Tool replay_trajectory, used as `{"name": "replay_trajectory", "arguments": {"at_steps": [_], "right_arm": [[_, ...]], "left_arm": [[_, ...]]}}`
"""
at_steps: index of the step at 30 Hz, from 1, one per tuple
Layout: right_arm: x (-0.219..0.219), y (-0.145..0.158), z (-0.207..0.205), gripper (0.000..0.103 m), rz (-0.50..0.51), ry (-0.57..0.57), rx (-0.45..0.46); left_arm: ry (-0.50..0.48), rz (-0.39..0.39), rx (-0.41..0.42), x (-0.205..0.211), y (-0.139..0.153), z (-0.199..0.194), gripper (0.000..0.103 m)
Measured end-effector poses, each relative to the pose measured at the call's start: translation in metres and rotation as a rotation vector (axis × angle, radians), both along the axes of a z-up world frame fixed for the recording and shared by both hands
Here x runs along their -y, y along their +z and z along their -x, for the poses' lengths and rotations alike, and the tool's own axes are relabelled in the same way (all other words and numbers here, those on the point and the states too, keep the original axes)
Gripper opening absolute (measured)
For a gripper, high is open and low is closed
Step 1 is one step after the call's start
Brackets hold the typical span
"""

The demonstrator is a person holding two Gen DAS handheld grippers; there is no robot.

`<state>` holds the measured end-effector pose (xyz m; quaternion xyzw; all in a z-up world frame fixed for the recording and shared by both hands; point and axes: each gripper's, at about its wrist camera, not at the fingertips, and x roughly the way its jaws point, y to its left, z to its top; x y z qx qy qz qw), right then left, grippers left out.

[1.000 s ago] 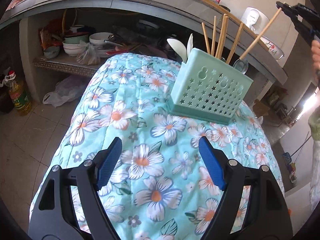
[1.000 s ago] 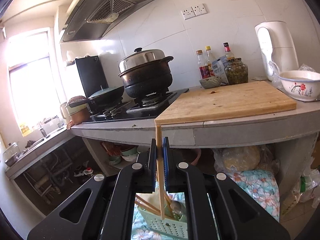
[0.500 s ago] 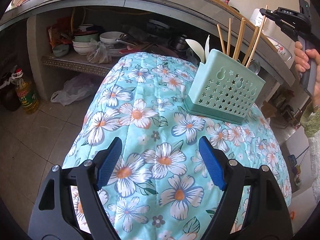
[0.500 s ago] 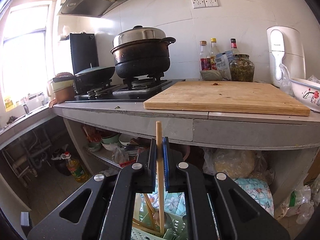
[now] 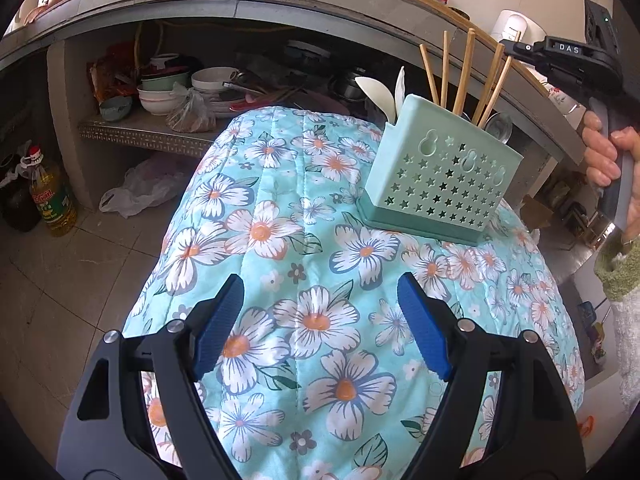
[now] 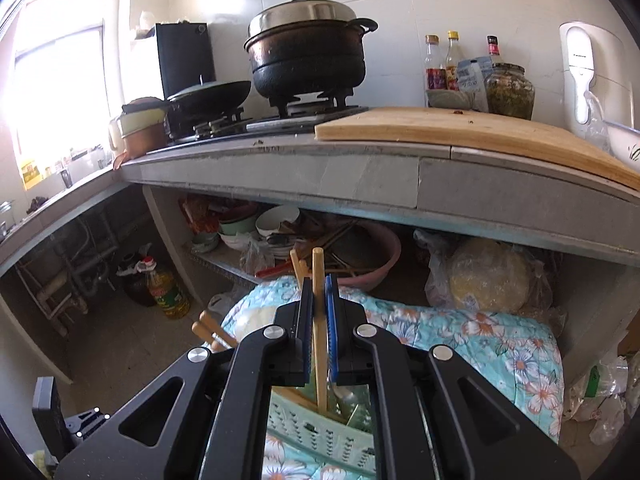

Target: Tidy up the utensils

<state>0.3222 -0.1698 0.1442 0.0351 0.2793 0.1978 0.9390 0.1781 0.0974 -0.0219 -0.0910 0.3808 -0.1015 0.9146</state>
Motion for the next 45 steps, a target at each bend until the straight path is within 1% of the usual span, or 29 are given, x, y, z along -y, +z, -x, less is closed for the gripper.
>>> {"name": "replay_trajectory", "arguments": {"at_steps": [2,4,8,10,13,16,19,22,24,27,31,35,39,41,45], "right_arm": [[0.005,-0.003,0.012,0.012,-0.009,-0.001,-0.019],[0.014,-0.003,0.026,0.035,-0.045,-0.010,-0.032],[0.037,-0.003,0.066,0.048,-0.123,-0.020,-0.029],[0.048,-0.008,0.087,0.059,-0.168,-0.021,-0.039],[0.060,-0.026,0.119,0.070,-0.202,-0.033,-0.074],[0.064,-0.054,0.152,0.077,-0.175,-0.084,-0.124],[0.065,-0.083,0.179,0.079,-0.140,-0.130,-0.198],[0.065,-0.106,0.202,0.080,-0.086,-0.169,-0.252],[0.064,-0.114,0.217,0.082,-0.056,-0.190,-0.261],[0.064,-0.120,0.238,0.088,-0.022,-0.210,-0.251],[0.059,-0.116,0.260,0.094,0.064,-0.239,-0.196],[0.062,-0.107,0.276,0.097,0.081,-0.259,-0.159],[0.066,-0.101,0.280,0.097,0.101,-0.295,-0.154],[0.068,-0.098,0.282,0.097,0.107,-0.304,-0.150],[0.071,-0.093,0.286,0.097,0.124,-0.325,-0.130]], "left_arm": [[-0.007,-0.006,0.013,0.004,0.005,0.004,0.079],[-0.020,-0.012,0.028,0.010,0.011,0.008,0.082],[-0.052,-0.027,0.053,0.026,0.022,0.016,0.085],[-0.060,-0.038,0.063,0.036,0.026,0.020,0.088],[-0.067,-0.073,0.070,0.053,0.032,0.027,0.092],[-0.061,-0.125,0.075,0.071,0.038,0.033,0.095],[-0.045,-0.172,0.088,0.088,0.044,0.041,0.095],[-0.042,-0.197,0.103,0.103,0.050,0.050,0.095],[-0.046,-0.216,0.117,0.112,0.053,0.059,0.095],[-0.053,-0.247,0.134,0.124,0.059,0.071,0.095],[-0.027,-0.292,0.153,0.131,0.066,0.085,0.095],[0.005,-0.340,0.164,0.132,0.071,0.093,0.095],[0.045,-0.370,0.175,0.128,0.074,0.097,0.095],[0.059,-0.375,0.188,0.125,0.077,0.101,0.095],[0.068,-0.337,0.194,0.118,0.082,0.106,0.095]]}}
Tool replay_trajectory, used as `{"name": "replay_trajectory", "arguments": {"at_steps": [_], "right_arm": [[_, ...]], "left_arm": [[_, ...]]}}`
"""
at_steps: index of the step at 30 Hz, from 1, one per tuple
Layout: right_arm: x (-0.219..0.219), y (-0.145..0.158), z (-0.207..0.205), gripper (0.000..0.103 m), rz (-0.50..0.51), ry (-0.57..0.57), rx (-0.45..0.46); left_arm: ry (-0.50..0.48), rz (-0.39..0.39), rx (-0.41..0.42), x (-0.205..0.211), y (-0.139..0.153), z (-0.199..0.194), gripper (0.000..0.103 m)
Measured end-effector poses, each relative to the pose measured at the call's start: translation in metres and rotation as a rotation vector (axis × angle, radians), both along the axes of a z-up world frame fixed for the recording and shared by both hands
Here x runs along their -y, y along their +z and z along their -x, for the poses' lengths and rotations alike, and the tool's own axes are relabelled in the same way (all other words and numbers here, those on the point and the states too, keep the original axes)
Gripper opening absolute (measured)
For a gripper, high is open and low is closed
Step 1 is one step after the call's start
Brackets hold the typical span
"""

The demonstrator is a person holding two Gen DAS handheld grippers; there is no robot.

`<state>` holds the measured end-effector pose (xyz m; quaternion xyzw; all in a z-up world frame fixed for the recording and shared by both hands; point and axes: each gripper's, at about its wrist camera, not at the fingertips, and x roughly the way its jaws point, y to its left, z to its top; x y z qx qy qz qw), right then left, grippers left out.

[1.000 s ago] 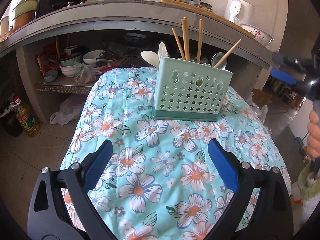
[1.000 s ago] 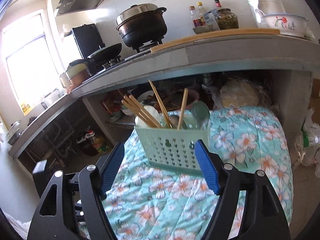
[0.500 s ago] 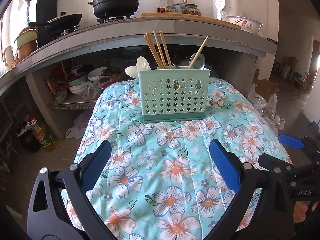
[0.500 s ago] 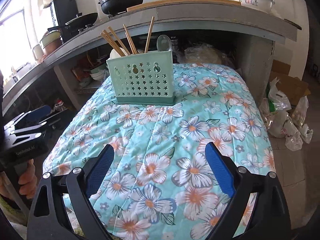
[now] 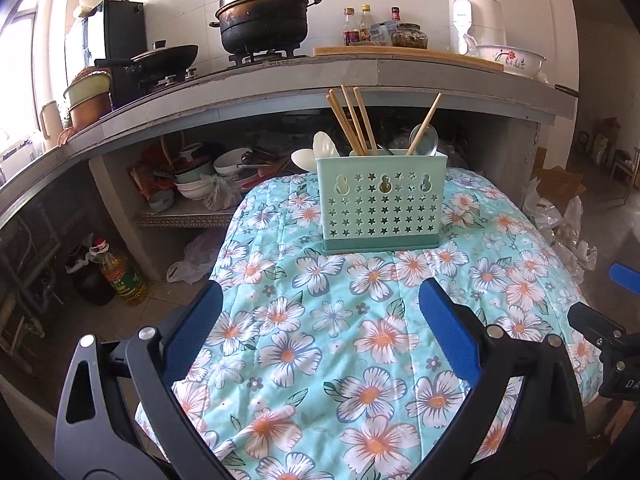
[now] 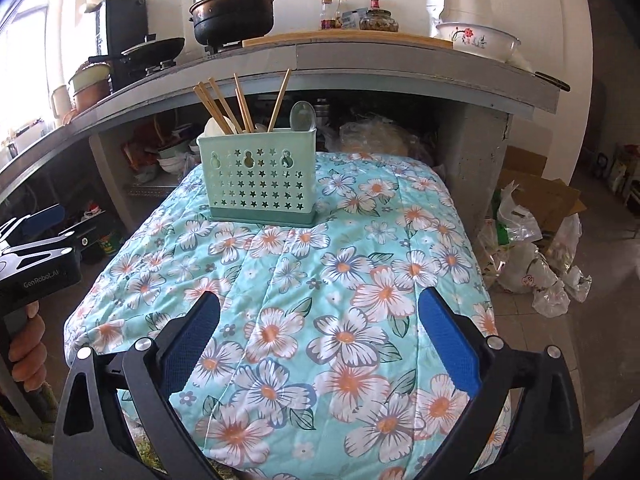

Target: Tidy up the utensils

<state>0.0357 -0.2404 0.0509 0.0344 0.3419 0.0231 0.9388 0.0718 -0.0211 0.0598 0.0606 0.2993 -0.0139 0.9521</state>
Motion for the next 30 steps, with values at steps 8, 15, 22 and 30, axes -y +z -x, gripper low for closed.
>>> {"name": "replay_trajectory", "arguments": {"at_steps": [8,15,22,30], "right_arm": [[-0.005,0.000,-0.004,0.097,-0.001,-0.001,-0.015],[-0.006,-0.001,-0.004,0.097,-0.010,-0.002,-0.028],[-0.007,0.000,-0.006,0.097,-0.009,0.001,-0.037],[-0.010,0.001,-0.007,0.097,-0.016,0.009,-0.040]], "left_arm": [[0.048,0.021,-0.011,-0.013,-0.002,-0.002,0.095],[0.088,0.022,-0.038,-0.021,-0.008,-0.007,0.095],[0.107,0.026,-0.068,-0.026,-0.014,-0.011,0.095],[0.114,0.041,-0.060,-0.029,-0.012,-0.011,0.095]]}}
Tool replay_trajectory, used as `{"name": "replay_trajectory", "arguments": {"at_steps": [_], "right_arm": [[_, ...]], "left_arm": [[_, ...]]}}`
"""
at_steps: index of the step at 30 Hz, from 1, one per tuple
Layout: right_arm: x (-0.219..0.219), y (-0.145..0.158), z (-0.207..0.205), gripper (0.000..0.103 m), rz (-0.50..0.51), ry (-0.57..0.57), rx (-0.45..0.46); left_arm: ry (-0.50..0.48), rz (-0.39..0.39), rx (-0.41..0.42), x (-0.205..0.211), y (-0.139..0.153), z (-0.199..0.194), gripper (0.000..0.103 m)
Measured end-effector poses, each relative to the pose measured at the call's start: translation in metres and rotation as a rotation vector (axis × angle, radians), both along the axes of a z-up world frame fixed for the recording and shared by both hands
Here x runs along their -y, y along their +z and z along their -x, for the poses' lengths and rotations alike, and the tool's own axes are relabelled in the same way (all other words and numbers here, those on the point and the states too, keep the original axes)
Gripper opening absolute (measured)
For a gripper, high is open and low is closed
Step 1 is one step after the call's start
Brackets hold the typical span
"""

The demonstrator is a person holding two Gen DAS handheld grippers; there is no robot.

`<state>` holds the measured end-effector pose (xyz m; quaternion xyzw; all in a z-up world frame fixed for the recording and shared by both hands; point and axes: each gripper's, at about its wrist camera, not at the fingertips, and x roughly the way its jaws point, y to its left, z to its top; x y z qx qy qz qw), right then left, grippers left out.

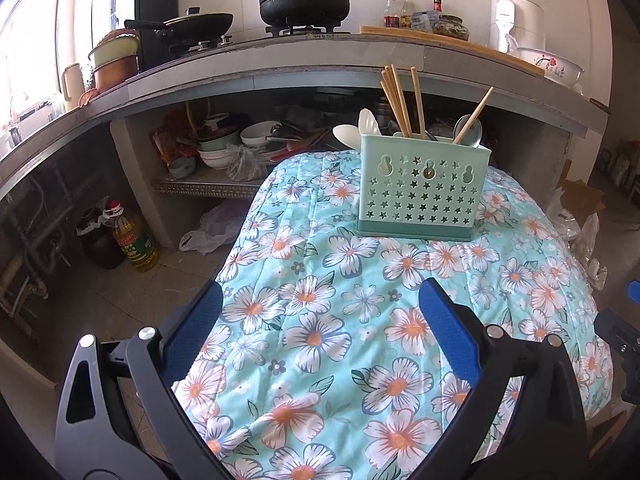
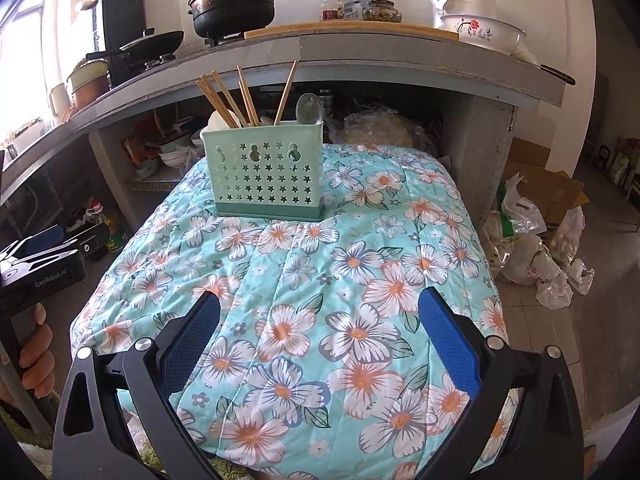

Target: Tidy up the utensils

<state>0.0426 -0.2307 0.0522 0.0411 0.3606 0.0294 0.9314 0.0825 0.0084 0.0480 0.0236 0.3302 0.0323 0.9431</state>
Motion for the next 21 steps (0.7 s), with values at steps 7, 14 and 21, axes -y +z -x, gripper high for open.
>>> {"name": "replay_trajectory", "arguments": {"at_steps": [7,14,21], "right_arm": [[-0.0040,0.0002,-0.0005,0.097,0.002,0.020,0.000],[-0.0064,0.0010,0.0004,0.097,0.002,0.028,0.004],[-0.0056,0.0005,0.0002,0.097,-0.002,0.028,0.001]], "left_arm": [[-0.018,-0.007,0.005,0.0031,0.0000,0.0009,0.095],[-0.041,-0.006,0.012,0.0052,0.0019,0.0024,0.095],[-0.054,-0.011,-0.007,0.0081,-0.0005,0.0013,0.095]]}}
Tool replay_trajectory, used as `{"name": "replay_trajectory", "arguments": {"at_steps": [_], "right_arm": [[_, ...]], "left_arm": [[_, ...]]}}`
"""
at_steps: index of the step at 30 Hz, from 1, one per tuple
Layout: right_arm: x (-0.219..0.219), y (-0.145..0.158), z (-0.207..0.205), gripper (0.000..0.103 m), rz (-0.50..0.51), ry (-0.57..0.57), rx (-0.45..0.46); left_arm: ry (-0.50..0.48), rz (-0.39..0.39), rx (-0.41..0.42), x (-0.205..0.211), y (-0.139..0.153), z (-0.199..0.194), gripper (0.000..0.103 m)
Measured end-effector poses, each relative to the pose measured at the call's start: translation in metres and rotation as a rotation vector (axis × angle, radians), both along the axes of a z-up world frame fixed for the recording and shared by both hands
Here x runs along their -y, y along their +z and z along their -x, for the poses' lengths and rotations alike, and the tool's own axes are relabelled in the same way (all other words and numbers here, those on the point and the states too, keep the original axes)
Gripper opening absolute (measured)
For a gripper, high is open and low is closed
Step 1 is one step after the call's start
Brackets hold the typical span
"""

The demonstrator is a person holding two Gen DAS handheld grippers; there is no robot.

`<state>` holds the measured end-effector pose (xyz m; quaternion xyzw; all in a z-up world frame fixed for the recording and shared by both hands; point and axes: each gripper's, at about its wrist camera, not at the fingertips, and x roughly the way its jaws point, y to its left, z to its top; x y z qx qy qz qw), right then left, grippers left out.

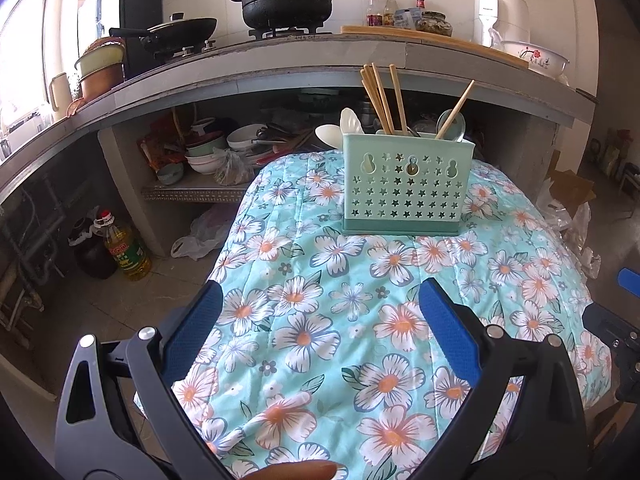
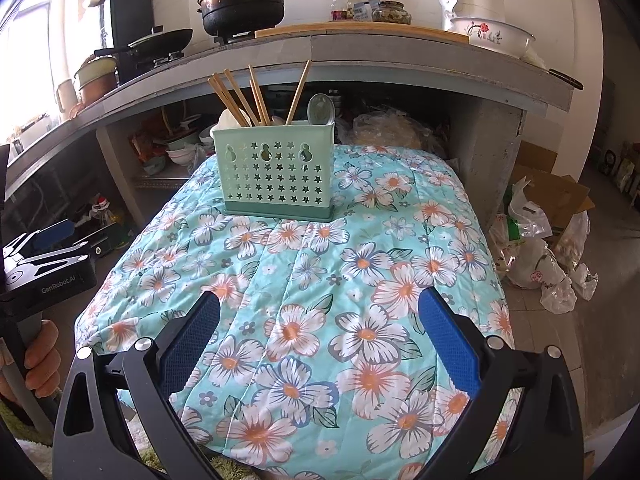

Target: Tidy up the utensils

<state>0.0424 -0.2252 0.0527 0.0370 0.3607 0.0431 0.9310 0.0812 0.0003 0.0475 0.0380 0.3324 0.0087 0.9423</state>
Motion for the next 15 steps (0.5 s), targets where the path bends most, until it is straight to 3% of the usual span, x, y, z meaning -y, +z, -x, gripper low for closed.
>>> {"name": "replay_trajectory", "arguments": {"at_steps": [15], "right_arm": [[-0.0002,-0.0029,-0.0010,0.097,-0.007,0.009,-0.012]], "left_arm": [[-0.001,0.000,-0.007,0.0004,-0.0005,-0.0010,0.095]]}}
